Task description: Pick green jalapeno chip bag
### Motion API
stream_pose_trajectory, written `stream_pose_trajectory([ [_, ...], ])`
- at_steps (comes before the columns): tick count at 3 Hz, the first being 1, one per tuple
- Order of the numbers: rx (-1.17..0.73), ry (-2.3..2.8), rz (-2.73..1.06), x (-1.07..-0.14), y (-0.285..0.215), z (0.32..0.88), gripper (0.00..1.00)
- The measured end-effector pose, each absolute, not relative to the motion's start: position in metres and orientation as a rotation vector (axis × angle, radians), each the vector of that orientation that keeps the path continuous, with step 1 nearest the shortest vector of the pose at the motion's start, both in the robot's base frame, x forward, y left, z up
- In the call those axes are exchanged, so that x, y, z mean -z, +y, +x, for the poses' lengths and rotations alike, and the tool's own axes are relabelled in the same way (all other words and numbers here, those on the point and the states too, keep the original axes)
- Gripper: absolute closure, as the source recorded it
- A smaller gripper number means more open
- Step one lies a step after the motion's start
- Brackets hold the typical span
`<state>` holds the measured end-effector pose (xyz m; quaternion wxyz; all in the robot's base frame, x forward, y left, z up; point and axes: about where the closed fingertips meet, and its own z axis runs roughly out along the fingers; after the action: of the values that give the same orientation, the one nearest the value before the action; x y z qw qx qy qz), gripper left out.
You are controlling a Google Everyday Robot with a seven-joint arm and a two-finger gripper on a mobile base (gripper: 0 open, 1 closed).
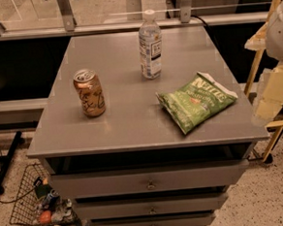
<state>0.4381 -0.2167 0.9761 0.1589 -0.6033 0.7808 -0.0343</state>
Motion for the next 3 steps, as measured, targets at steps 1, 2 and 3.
stream_pose_trajectory([
  [1, 0.098, 2.232, -1.725, -0.976, -0.217, 0.438, 0.0],
  [2, 0.071, 2.246, -1.718, -0.962, -0.219, 0.456, 0.0],
  [3, 0.012, 2.292, -1.717, -0.925, -0.22, 0.484, 0.0],
])
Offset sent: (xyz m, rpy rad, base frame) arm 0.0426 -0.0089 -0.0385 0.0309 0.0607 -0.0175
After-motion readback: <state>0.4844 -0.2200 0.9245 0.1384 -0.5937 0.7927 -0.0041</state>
